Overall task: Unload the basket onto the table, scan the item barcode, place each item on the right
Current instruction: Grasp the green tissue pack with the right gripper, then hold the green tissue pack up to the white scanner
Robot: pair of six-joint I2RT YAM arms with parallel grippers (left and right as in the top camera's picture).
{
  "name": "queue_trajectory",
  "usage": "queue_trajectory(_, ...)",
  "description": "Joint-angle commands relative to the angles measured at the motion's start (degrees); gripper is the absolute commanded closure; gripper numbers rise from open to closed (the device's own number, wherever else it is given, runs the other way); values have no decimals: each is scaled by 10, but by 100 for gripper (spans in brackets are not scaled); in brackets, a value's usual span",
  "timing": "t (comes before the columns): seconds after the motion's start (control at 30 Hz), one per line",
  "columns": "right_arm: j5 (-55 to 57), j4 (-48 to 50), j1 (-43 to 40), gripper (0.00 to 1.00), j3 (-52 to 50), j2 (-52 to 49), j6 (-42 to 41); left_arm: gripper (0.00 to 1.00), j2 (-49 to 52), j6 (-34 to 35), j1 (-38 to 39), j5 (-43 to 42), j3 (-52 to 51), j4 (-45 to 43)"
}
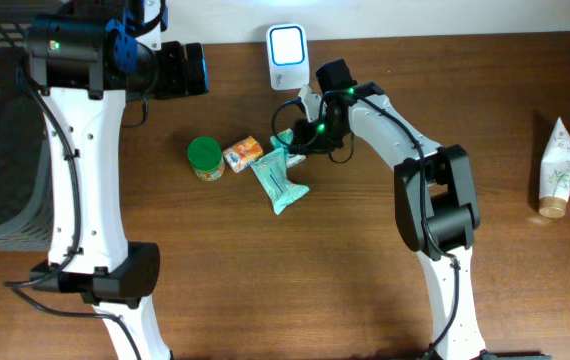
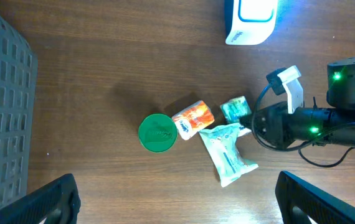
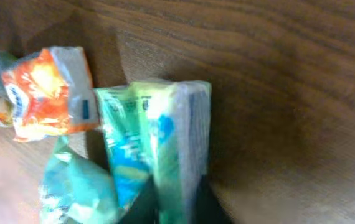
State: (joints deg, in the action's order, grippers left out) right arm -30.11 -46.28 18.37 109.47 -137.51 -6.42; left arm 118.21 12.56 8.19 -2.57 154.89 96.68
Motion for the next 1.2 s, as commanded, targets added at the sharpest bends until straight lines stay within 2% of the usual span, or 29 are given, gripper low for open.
queue_trajectory(0.0,-31,-27,2,96,-3,13,-2,1,-8,-9,0,0,6,0)
queue_trajectory(0.13,-225,-103,-65,96,66,20,-1,1,-8,-9,0,0,6,0)
queue_trajectory(0.23,-411,-106,-135,96,72,19,4,1,-8,-9,0,0,6,0)
queue_trajectory(0.27,-434,-106,-147,96,72,19,4,1,-8,-9,0,0,6,0)
queue_trajectory(0.43,-588,-110,-143,96,72,19,89,1,-8,-9,0,0,6,0)
queue_trajectory(0.6,-588,-99,-124,96,72,19,93,1,-8,-9,0,0,6,0)
queue_trajectory(0.67,-588,-99,-116,96,72,19,120,1,-8,-9,0,0,6,0)
queue_trajectory(0.8,-588,-96,-102,96,72,19,231,1,-8,-9,0,0,6,0)
queue_trajectory(1.0,-578,-90,-102,96,72,19,224,1,-8,-9,-2,0,6,0)
queue_trajectory(1.03,-510,-92,-101,96,72,19,196,1,-8,-9,-2,0,6,0)
queue_trajectory(1.1,-275,-95,-92,96,76,20,81,1,-8,-9,0,0,6,0)
queue_trajectory(1.17,-83,-120,-82,96,100,20,17,1,-8,-9,0,0,6,0)
